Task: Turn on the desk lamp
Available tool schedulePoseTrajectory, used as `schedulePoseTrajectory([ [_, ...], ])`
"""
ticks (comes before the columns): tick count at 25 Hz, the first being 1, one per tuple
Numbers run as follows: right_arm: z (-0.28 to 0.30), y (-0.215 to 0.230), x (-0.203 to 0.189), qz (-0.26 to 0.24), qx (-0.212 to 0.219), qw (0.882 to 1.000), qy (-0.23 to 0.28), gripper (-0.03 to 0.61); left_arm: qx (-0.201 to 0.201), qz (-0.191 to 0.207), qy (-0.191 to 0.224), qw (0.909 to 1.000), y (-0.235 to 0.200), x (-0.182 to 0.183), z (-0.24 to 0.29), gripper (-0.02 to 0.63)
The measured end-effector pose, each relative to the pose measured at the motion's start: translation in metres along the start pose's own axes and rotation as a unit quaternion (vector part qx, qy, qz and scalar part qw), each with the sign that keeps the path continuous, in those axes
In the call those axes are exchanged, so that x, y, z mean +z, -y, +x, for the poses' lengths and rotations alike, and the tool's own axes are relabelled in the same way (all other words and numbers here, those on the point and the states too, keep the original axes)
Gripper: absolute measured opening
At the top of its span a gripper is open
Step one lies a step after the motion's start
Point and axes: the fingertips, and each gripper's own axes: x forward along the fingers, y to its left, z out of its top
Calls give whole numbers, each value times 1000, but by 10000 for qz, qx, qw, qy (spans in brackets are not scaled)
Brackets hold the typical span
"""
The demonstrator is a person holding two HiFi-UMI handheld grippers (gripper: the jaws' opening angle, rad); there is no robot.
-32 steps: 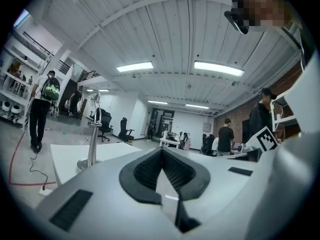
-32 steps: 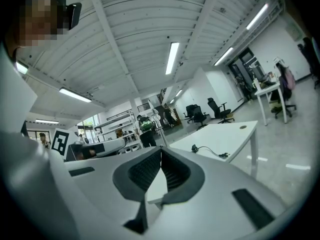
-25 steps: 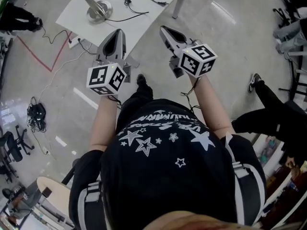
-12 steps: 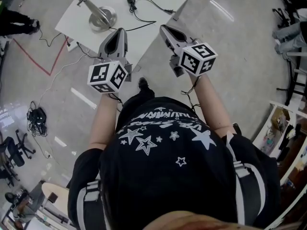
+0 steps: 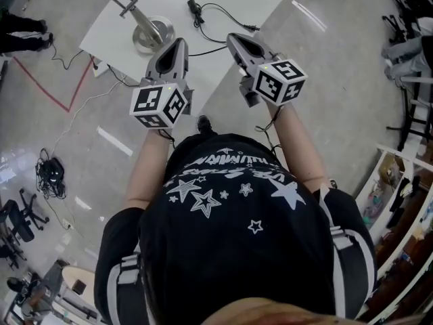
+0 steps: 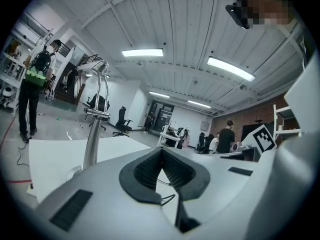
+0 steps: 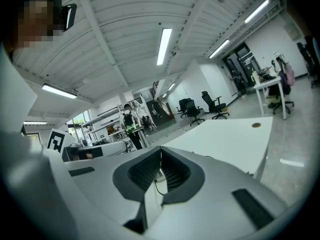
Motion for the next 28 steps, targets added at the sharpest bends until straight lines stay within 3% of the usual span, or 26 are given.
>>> schedulePoseTrajectory([
  [11,24,6,7,-70,-193,9998,-69,6,-42,-163,24,9999,-30,4,14,8],
  [15,36,20,18,-176,-71,9997,-128,6,3,-214,94,9997,-29,3,21,8],
  [28,102,65,43,-55,809,9960,-380,6,957,-20,138,9953,-38,-1,56,8],
])
